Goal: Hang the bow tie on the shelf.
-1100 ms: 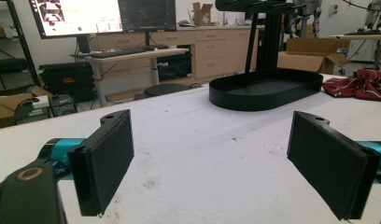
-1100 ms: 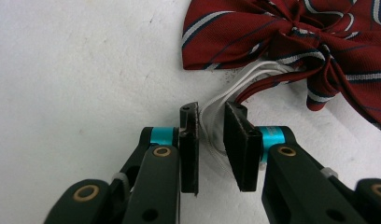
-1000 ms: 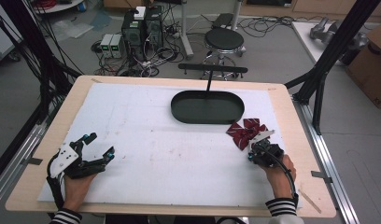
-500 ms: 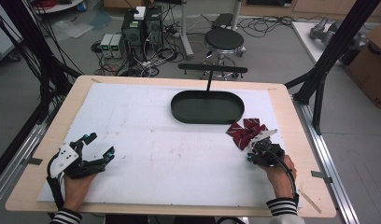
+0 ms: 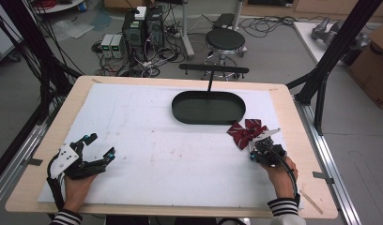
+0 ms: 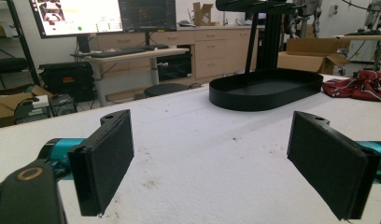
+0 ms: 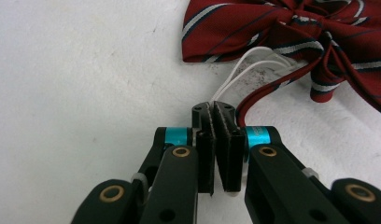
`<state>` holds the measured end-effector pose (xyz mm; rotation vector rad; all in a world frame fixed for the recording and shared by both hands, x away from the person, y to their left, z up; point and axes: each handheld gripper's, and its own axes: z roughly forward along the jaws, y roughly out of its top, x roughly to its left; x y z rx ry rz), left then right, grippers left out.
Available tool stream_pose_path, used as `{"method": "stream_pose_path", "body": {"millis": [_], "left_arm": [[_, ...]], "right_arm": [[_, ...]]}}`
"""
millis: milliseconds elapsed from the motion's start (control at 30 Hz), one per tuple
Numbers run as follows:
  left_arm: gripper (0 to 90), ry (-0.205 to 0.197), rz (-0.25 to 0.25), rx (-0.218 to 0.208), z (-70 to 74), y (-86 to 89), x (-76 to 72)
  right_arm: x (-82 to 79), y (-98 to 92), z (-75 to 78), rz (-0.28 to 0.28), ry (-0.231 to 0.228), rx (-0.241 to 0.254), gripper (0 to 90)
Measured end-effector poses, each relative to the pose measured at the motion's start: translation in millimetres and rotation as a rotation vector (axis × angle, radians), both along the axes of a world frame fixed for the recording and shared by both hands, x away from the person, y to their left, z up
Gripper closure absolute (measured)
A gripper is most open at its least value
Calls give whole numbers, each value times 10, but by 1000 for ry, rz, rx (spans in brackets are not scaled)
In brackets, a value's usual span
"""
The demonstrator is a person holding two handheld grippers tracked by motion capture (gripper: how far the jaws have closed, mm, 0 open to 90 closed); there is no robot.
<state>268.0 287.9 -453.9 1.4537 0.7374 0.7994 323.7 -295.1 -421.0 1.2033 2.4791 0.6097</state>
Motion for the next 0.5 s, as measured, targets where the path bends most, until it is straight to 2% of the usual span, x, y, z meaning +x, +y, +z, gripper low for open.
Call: {"method": "stream_pose_path", "body": {"millis": [233,267,500], "left_arm": [[150,-1,0,0,0,0,0],[150,0,0,0,0,0,0],[150,-1,1,0,0,-1,-1]], "right_arm": [[-20,-55,45,-26,-18,54,870],[-29,-69,63,-29,-30,77,871],[-69,-85,130,-29,-71,145,874]]}}
